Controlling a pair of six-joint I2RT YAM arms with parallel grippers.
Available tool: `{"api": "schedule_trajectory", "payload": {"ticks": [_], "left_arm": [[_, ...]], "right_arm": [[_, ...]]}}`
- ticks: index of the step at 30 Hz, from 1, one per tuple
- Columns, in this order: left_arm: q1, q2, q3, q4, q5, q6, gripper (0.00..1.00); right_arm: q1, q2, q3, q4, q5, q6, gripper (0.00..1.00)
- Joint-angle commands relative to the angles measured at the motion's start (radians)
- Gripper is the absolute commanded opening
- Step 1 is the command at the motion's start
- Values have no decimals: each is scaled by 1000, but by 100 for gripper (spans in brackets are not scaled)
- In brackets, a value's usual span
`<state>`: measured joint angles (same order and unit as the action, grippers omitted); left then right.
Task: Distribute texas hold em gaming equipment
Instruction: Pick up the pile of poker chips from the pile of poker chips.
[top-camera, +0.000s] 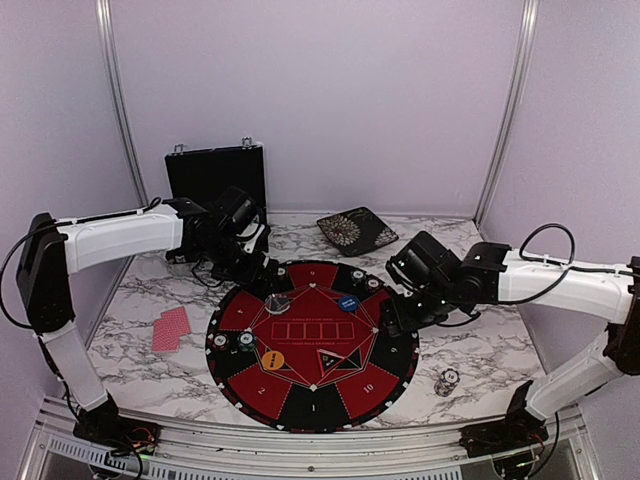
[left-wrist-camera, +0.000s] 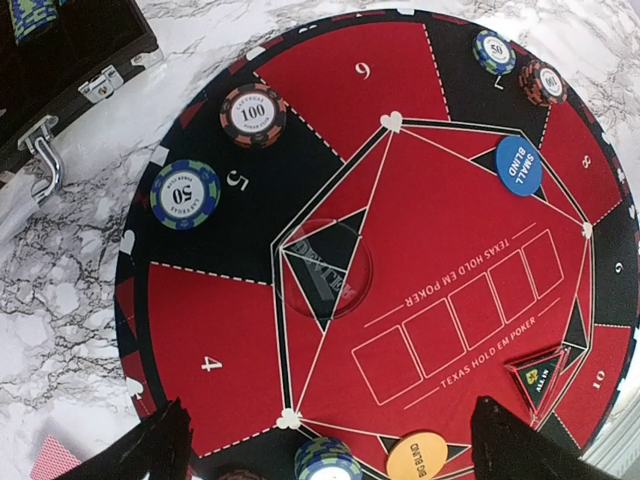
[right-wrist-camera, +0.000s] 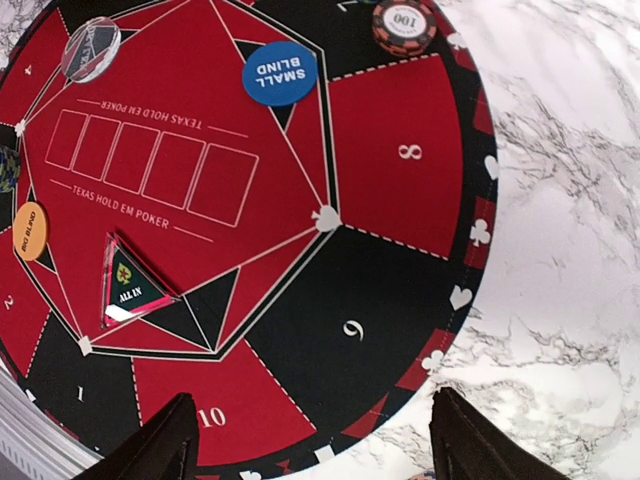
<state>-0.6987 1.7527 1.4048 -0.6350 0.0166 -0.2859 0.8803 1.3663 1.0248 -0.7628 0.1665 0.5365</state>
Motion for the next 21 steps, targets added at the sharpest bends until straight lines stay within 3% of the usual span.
{"api": "schedule_trajectory", "payload": {"ticks": [1,13,21], "left_arm": [[-1,29,43,-31,-11,39,99],[7,58,89,-27,9,65,99],[29,39,85,-15,34,64,99]], "right_arm": [[-4,-69,-26,-97,12,65,77],[-5,-219,-74,-336,3,160,76],[-5,-265,-143,-380,-32,200,76]]}}
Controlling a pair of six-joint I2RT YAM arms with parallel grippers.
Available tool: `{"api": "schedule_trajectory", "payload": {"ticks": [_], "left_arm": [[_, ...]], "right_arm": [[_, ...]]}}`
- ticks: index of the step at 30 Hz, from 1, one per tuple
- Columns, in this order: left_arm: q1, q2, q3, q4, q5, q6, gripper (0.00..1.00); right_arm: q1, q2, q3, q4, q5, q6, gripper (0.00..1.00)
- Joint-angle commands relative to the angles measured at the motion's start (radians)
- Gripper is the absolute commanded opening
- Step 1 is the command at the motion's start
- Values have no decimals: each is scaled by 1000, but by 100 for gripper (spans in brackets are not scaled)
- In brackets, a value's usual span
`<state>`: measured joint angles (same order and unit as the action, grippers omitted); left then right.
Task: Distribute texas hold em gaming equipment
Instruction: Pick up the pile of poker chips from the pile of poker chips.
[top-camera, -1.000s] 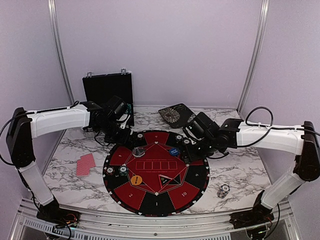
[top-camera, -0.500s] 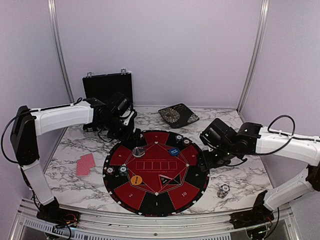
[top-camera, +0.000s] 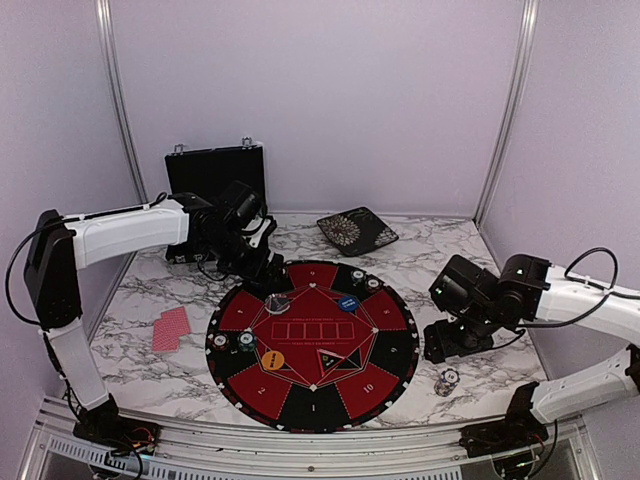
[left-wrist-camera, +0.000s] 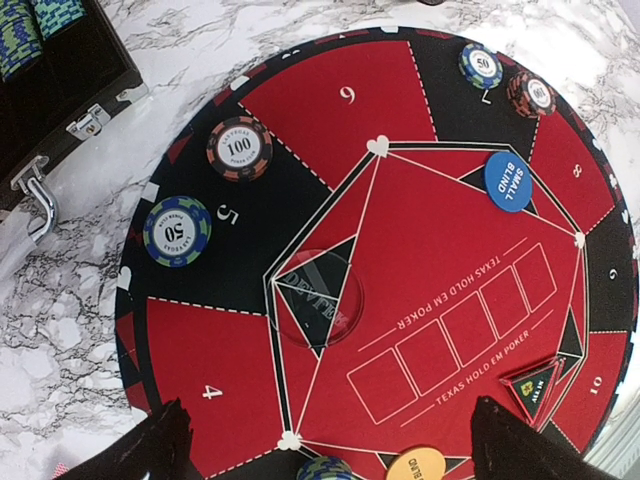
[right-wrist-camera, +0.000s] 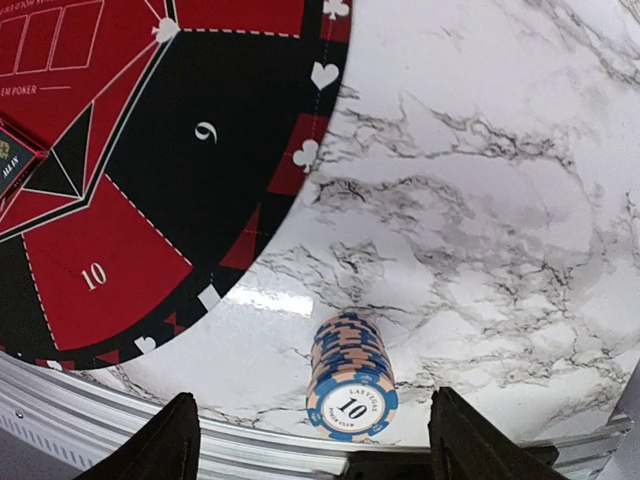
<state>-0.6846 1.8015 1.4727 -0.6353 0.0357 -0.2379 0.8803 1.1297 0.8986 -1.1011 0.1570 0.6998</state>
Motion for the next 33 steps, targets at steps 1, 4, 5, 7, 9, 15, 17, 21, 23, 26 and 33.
{"api": "schedule_trajectory", "payload": {"ticks": [1,4,5,7,9,15,17,21,23,26,33], "left_arm": [[18,-12,13,-12,15,16,99],[24,-17,3,-5,20,16,99],[26,-19,-1,-4,22,16,99],[28,-23,-9,2,24,14,99],[29,-25,-17,7,26,14,99],[33,-26,-27,14,34,12,99],[33,-25,-28,14,36,10,99],[33,-28,-32,16,39,10,99],[34,-30,-35,16,39,9,99],[34,-33,-40,17,35,10,99],[34,-36,-47,20,36,7,99]], "right_arm": [[-5,-30,-23,-43,-26,39,76],[-5,-25,-36,-44,-32,44,76],[-4,-23,-42,-42,-31,45,75],[-5,-20,-54,-42,-36,51,73],[-4,-24,-70,-40,-40,59,70],[-4,-42,-127,-24,-46,83,68],[-4,-42,-142,-6,-50,89,68],[-5,-34,-157,28,-50,93,67],[-5,-25,-164,40,-48,92,67],[-4,-8,-174,58,-47,91,64],[-5,-2,-181,69,-33,97,58]]}}
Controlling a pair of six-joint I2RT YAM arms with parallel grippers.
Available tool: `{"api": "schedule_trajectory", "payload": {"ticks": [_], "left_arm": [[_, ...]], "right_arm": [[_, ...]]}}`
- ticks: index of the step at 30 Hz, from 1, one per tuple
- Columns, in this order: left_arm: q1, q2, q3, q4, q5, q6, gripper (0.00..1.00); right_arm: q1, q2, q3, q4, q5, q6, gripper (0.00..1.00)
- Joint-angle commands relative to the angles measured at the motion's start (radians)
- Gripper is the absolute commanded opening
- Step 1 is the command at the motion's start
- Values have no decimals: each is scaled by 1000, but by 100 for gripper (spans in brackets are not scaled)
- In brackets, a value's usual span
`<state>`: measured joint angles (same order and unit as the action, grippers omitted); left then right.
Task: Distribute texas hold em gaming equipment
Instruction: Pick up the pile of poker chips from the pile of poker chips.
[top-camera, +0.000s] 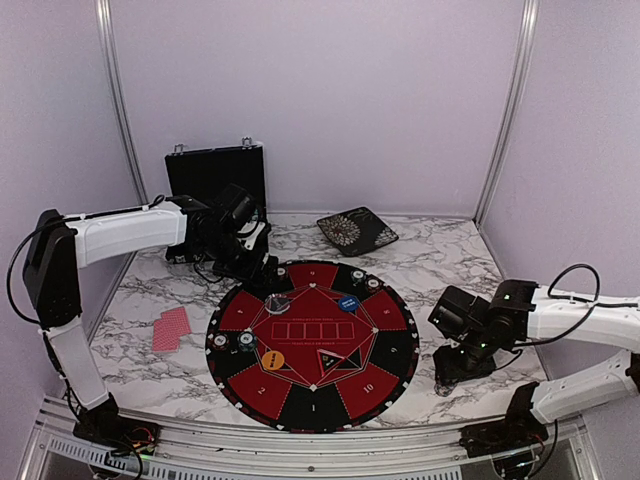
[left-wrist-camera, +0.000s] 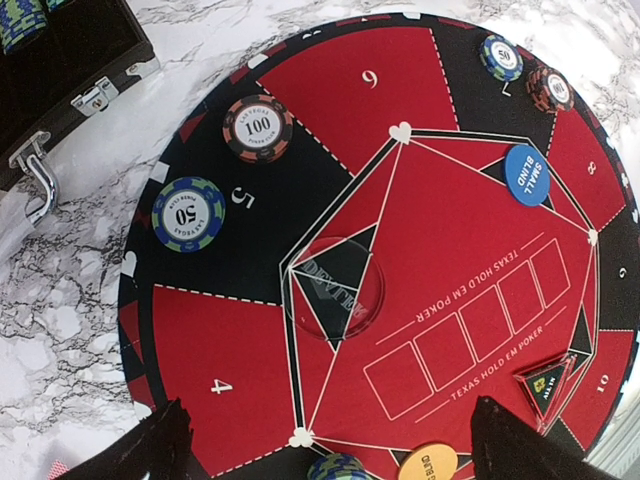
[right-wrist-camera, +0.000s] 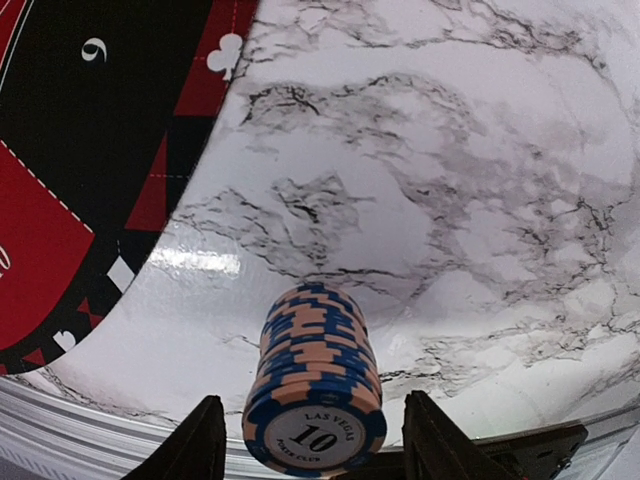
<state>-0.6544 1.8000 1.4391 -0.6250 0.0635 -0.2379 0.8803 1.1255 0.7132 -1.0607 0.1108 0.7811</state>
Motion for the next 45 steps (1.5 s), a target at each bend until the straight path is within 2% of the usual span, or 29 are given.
{"api": "schedule_trajectory", "payload": {"ticks": [1,9,26,35,45], "left_arm": [[4,-34,-14,10,8,8,99],[4,-39,-18,11,9,5,99],[4,-32,-20,16,17,1,99],[4,-27,-19,16,19,2,99],[4,-21,-19,16,26,4,99]], "right_arm": [[-4,4,3,32,13,15,57],[-4,17,-7,41,7,11,51],[-6,29,-22,44,13,9,46],[-5,37,-3,37,22,5,39],[-5,37,51,-2,39,4,37]]}}
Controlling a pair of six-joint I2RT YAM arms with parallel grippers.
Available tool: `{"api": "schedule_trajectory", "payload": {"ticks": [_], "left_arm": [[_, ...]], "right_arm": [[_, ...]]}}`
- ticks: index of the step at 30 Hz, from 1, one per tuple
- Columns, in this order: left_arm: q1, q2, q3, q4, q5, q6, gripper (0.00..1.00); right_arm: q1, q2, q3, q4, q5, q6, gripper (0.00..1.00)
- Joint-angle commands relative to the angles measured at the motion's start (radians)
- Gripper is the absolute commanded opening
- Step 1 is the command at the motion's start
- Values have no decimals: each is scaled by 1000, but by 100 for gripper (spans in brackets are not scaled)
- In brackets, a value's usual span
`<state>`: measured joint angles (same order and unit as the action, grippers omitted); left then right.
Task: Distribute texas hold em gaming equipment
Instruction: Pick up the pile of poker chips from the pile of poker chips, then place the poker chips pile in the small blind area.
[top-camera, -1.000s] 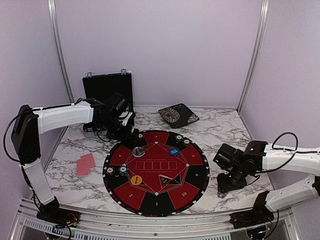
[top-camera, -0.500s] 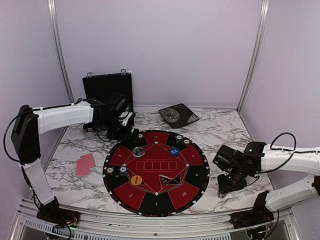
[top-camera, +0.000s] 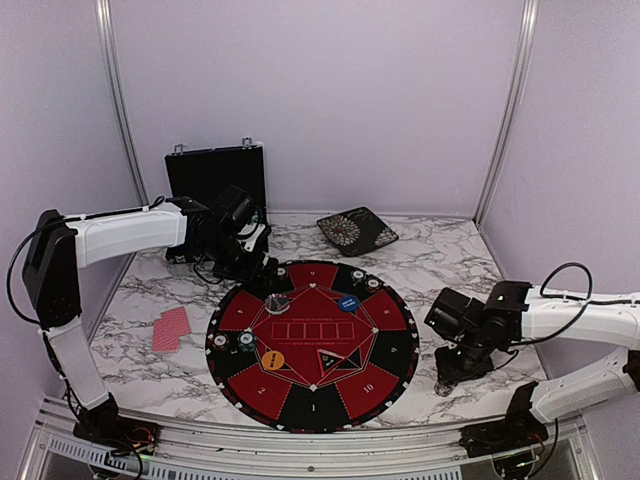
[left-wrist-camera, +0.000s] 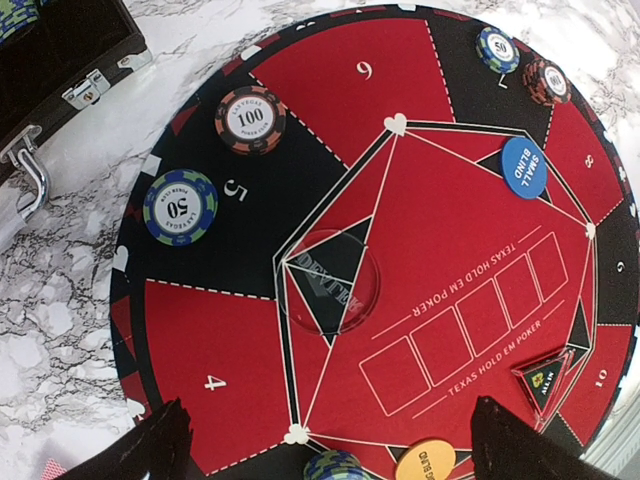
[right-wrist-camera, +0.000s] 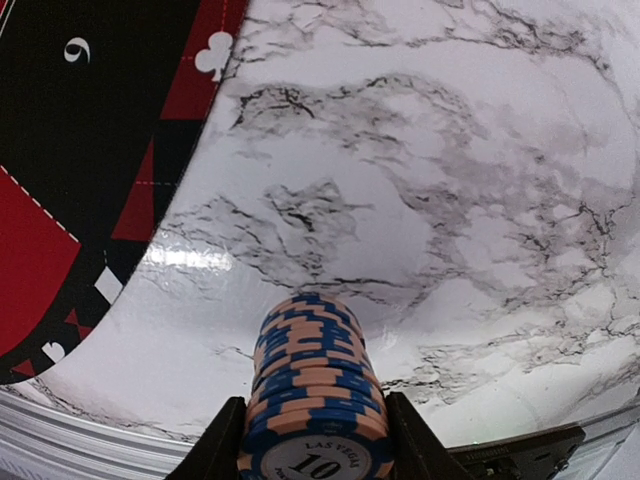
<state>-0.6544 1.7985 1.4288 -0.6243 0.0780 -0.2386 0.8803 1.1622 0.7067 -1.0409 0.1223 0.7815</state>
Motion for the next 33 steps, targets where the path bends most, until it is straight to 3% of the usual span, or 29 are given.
{"api": "schedule_trajectory", "payload": {"ticks": [1,17,33], "left_arm": [[4,-19,-8,14,10,6,99],[4,-50,-36,15,25,4,99],[19,-191,-194,50,69,-9,99]], "right_arm": [[-4,1,62,-23,30,3,37],[-5,55,153,-39,44,-37,35],[-70,429,526,32,94,-266,33]]}}
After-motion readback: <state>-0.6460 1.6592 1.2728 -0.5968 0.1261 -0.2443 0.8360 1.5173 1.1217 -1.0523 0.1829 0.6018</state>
